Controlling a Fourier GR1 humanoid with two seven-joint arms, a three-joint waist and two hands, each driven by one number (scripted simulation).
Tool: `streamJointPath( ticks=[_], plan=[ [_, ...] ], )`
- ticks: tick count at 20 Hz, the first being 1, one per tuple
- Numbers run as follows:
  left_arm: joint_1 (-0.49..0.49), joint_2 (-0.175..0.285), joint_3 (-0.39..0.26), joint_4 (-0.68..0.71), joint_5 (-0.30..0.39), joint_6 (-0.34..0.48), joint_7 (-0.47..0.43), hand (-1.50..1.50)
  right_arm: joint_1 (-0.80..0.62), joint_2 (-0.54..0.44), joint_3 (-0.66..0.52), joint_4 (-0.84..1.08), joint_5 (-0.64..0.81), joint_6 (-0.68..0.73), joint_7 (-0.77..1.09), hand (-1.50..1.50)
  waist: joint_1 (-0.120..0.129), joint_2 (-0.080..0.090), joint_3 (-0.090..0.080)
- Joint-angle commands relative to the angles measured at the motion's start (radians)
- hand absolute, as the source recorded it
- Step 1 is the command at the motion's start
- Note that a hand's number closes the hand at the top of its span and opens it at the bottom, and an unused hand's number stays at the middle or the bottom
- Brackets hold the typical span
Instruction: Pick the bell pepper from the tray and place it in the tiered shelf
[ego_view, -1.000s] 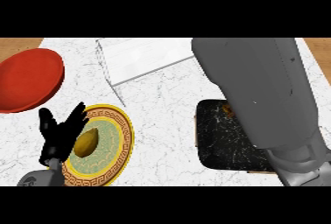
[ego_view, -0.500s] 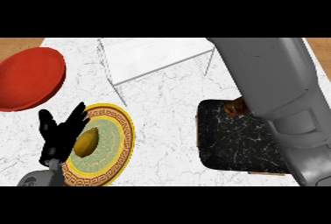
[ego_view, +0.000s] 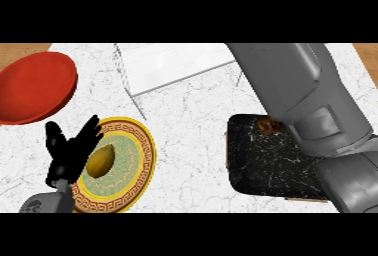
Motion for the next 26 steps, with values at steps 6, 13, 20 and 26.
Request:
streamJointPath(
  ticks=[6, 13, 20, 26],
  plan=[
    [-0.038, 0.025, 0.025, 0.027, 0.012, -0.017, 0.017, 0.00, -0.032, 0.004, -0.038, 0.171, 0.030, -0.145, -0.169, 1.50, 0.011, 0.008, -0.001],
    [-0.019, -0.043, -0.027, 0.024, -0.040, 0.031, -0.020, 0.00, -0.066, 0.010, -0.071, 0.225, 0.007, -0.097, -0.213, 1.50, -0.003, 0.002, 0.000],
    [0.013, -0.017, -0.005, -0.003, -0.019, 0.006, -0.026, 0.00, -0.096, -0.001, -0.153, 0.261, -0.044, -0.169, -0.151, 1.50, 0.010, 0.002, 0.000],
    [-0.019, -0.027, -0.020, 0.004, -0.028, 0.011, 0.006, 0.00, -0.096, -0.037, -0.261, 0.272, -0.138, -0.198, -0.177, -1.50, 0.018, 0.010, 0.000]
  ],
)
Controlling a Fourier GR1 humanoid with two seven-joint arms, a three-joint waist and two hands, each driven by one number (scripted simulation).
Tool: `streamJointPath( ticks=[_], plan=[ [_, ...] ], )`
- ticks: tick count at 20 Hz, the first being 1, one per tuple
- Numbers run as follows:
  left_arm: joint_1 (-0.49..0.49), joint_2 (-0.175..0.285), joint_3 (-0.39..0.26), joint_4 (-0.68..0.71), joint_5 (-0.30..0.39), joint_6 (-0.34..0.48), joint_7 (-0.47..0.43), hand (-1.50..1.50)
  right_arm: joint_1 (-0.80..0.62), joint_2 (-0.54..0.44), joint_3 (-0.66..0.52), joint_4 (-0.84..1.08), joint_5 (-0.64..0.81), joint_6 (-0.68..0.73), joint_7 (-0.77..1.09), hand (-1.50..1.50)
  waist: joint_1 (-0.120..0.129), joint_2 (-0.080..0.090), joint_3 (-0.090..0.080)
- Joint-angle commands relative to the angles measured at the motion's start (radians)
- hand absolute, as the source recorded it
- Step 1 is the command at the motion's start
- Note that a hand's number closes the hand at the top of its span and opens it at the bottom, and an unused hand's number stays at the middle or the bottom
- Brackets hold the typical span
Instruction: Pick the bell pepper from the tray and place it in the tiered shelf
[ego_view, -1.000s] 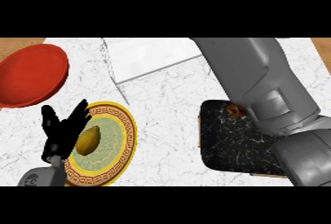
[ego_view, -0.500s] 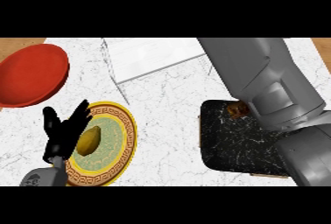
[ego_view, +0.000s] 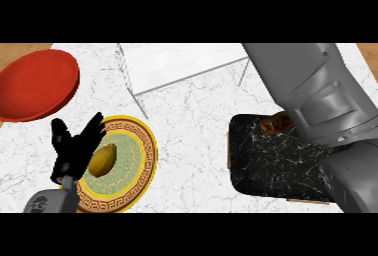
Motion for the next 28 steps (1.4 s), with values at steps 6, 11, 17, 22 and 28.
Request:
streamJointPath(
  ticks=[6, 11, 17, 22, 28],
  plan=[
    [0.010, -0.004, 0.000, -0.026, 0.010, -0.005, 0.015, 0.00, -0.038, -0.012, -0.185, -0.006, -0.177, -0.025, -0.006, -1.50, 0.013, 0.003, -0.001],
    [0.010, 0.026, 0.022, -0.028, 0.021, -0.024, 0.017, 0.00, -0.010, -0.057, -0.255, -0.025, -0.236, -0.106, -0.015, -1.50, -0.003, -0.002, -0.001],
    [-0.004, -0.004, 0.014, 0.020, 0.006, -0.003, -0.006, 0.00, -0.022, -0.161, -0.264, -0.013, -0.217, -0.204, 0.042, -1.50, -0.016, -0.001, -0.001],
    [0.040, -0.025, 0.005, -0.018, -0.001, 0.017, -0.008, 0.00, 0.027, -0.278, -0.324, -0.023, -0.267, -0.199, 0.050, -1.50, -0.022, -0.007, 0.000],
    [0.036, -0.004, 0.014, -0.010, -0.014, 0.018, -0.001, 0.00, 0.135, -0.406, -0.354, -0.007, -0.314, 0.012, -0.012, -1.50, -0.023, -0.005, 0.001]
  ],
)
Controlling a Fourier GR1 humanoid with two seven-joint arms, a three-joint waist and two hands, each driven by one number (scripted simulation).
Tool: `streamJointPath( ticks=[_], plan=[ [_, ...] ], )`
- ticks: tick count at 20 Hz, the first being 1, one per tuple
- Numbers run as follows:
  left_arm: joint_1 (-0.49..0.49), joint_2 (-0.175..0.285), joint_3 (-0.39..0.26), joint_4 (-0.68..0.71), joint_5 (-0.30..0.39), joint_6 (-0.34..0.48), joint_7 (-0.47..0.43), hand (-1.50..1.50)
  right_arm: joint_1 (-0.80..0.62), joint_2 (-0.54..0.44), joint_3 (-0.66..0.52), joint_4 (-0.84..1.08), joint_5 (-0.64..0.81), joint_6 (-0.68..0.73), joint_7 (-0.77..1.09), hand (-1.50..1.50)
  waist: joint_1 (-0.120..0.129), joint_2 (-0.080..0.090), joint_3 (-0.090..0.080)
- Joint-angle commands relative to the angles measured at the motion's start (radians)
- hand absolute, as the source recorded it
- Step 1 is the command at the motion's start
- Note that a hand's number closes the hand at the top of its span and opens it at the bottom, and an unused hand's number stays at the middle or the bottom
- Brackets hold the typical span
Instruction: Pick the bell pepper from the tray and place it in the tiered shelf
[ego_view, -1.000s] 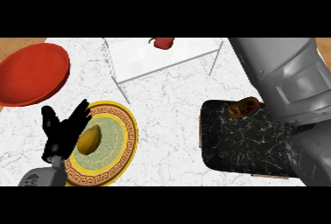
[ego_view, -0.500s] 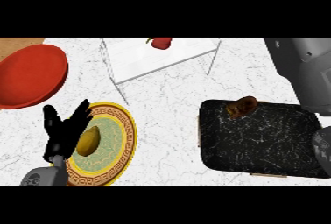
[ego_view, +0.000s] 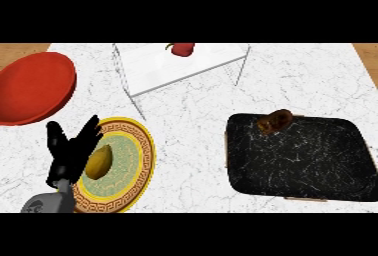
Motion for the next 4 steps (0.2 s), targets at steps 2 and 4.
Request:
streamJointPath(
  ticks=[2, 4],
  plan=[
    [0.013, -0.001, -0.002, -0.027, 0.013, -0.018, -0.004, 0.00, 0.041, -0.093, -0.024, 0.017, -0.030, 0.105, -0.022, -1.50, 0.010, 0.003, 0.000],
    [0.027, -0.026, -0.021, -0.024, -0.015, 0.015, -0.005, 0.00, 0.060, -0.145, -0.030, 0.011, -0.046, 0.186, -0.019, -1.50, 0.001, -0.001, 0.000]
  ],
)
